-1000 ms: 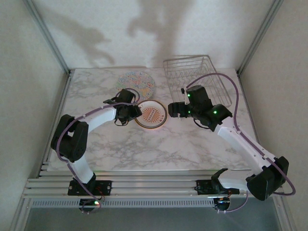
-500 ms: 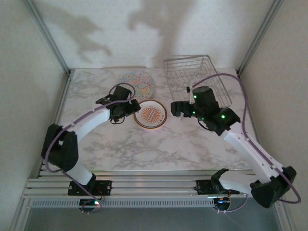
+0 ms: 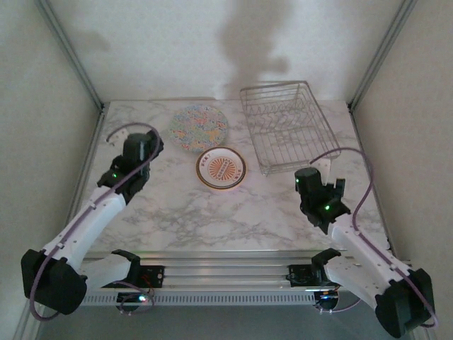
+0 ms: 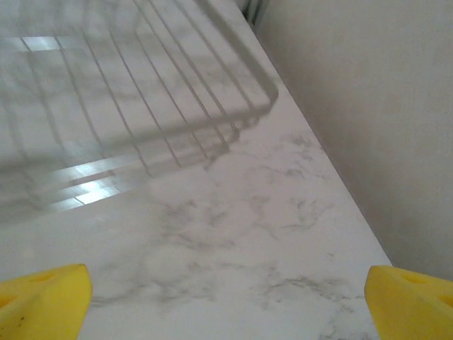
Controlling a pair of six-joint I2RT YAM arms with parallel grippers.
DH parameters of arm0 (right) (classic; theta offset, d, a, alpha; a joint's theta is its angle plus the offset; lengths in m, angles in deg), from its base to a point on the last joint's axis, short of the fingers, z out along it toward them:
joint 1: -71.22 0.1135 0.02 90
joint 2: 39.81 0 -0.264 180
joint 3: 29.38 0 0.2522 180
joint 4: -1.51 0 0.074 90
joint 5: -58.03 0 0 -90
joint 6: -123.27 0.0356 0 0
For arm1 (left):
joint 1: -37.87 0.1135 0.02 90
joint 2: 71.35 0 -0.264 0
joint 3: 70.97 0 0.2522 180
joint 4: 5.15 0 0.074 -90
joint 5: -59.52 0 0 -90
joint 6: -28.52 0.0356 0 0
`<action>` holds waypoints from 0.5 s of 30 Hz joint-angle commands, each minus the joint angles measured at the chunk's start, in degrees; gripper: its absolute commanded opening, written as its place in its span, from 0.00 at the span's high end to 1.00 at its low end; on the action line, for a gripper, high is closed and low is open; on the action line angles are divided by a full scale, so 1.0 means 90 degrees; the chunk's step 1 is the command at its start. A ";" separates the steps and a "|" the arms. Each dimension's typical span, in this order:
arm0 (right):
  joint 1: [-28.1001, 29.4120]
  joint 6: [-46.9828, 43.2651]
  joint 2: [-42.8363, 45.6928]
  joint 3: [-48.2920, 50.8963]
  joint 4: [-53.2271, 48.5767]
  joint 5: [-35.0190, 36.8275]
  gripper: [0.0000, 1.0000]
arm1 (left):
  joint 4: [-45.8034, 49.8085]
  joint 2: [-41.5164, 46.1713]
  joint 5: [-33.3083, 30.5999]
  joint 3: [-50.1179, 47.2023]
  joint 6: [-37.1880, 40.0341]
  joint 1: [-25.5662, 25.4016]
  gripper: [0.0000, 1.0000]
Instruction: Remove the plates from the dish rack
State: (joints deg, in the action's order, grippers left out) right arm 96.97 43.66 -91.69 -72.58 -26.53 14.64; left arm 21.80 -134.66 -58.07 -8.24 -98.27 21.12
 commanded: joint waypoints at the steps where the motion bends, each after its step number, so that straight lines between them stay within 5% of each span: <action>1: -0.0497 -0.1132 -0.0308 0.0673 0.2774 -0.0252 0.01 | -0.1588 0.0209 -0.1703 -0.1054 0.1318 0.0091 0.01; 3: -0.0820 -0.1103 -0.0820 0.0733 0.3093 -0.0817 0.01 | -0.2240 0.0146 -0.1726 -0.1544 0.2025 0.0280 0.01; 7: -0.1066 -0.1201 -0.1774 0.0884 0.4542 -0.1715 0.01 | -0.2986 -0.0335 -0.0570 -0.1957 0.2689 0.0911 0.00; 15: -0.1528 -0.1182 -0.3081 0.0771 0.6108 -0.2555 0.01 | -0.5258 -0.1339 0.0729 -0.2463 0.3171 0.1521 0.01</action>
State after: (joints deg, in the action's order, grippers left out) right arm 84.23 33.87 -117.52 -65.30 18.62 -3.94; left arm -14.37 -144.25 -57.02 -29.94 -73.29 33.31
